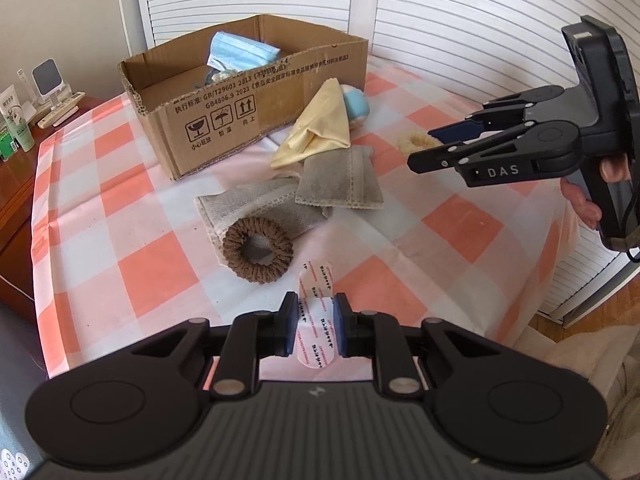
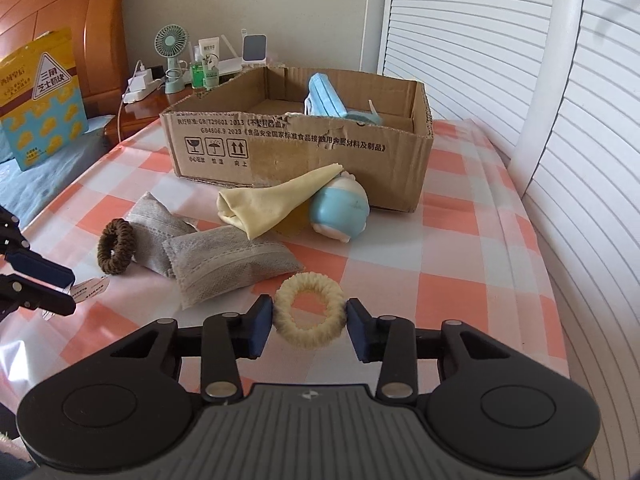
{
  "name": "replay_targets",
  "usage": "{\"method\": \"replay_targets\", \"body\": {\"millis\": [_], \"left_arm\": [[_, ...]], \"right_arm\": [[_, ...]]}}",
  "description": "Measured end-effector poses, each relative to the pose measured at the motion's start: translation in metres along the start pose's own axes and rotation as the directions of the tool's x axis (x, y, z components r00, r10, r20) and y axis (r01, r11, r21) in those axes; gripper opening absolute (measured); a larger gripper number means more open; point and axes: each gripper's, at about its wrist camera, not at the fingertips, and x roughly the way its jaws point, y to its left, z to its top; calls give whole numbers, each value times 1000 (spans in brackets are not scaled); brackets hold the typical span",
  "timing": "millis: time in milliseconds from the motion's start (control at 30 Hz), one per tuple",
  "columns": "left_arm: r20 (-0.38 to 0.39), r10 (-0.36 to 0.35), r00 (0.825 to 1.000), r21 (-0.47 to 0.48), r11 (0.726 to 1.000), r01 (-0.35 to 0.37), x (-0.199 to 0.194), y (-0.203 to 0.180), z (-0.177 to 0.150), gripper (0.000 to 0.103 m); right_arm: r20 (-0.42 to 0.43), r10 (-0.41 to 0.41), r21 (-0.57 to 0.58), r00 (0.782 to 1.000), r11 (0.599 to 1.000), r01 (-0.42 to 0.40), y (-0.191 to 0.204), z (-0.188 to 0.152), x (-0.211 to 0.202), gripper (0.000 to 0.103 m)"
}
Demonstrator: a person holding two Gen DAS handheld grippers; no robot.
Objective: Organize soft objects
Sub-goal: 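Grasp the bandage strip with the left gripper while the right gripper grasps the cream ring, then drop the bandage strip into the box with the left gripper while the right gripper drops the cream ring in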
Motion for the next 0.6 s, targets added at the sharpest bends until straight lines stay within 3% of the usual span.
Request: {"method": "replay_targets", "body": {"millis": [267, 600], "left_arm": [[-17, -28, 999, 78, 997, 29, -22, 3, 28, 17], [48, 0, 999, 161, 987, -8, -22, 21, 113, 17]], "right_arm": [[33, 43, -48, 999, 998, -41, 4, 11, -26, 45], [74, 56, -83, 996, 995, -50, 8, 26, -42, 45]]}}
